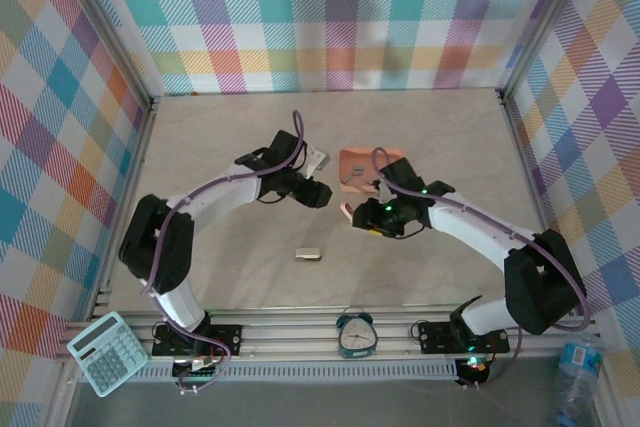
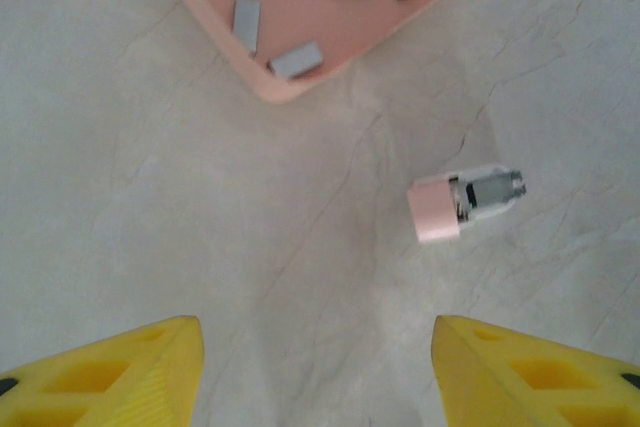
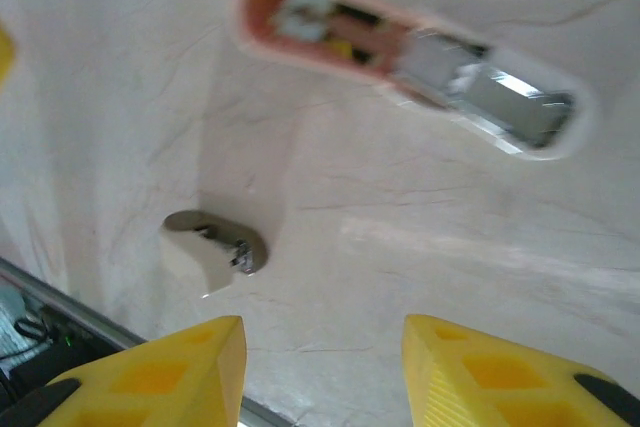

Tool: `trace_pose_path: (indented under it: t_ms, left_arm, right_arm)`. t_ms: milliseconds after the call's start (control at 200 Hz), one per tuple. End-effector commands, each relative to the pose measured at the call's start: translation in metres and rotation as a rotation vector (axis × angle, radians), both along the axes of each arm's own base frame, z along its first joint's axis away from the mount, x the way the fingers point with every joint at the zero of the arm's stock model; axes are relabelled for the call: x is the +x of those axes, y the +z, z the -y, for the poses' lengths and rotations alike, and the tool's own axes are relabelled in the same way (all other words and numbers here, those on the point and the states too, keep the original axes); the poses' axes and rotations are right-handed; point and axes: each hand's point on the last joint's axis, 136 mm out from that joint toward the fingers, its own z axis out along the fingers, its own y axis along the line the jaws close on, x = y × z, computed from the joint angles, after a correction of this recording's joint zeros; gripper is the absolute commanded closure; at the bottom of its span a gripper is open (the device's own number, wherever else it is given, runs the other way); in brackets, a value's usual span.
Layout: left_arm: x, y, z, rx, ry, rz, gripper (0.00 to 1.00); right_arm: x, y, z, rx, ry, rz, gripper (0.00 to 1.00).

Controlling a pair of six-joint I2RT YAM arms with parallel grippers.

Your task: Load the staples into the stapler

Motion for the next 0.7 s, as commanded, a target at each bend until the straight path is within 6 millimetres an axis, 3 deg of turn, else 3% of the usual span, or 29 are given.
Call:
trace_pose_path:
  t_ms: [0,250,475,700]
  left_arm:
    - [0.011,0.006,0.015,-0.04,-0.057,-0.017,0.38]
    - [0.006,-0.003,0.041,-0.108,-0.073,-0.14,0.38]
    - [-0.012,-0.019,0.045,-0.112,-0.045,-0.239,0.38]
    - [-0.014,-0.033,0.046,-0.092,0.02,-0.308,0.38]
  right_arm:
    - [0.002,-0.002,0.013,0.071,-0.02,-0.036,0.55]
    - [0.021,-0.039,0.036,0.102,-0.119,-0.129,0.55]
    - [0.034,-0.059,0.03,0.119,-0.102,-0.164,0.6]
    - [0.037,-0.071,0.029,0.114,-0.098,-0.185,0.61]
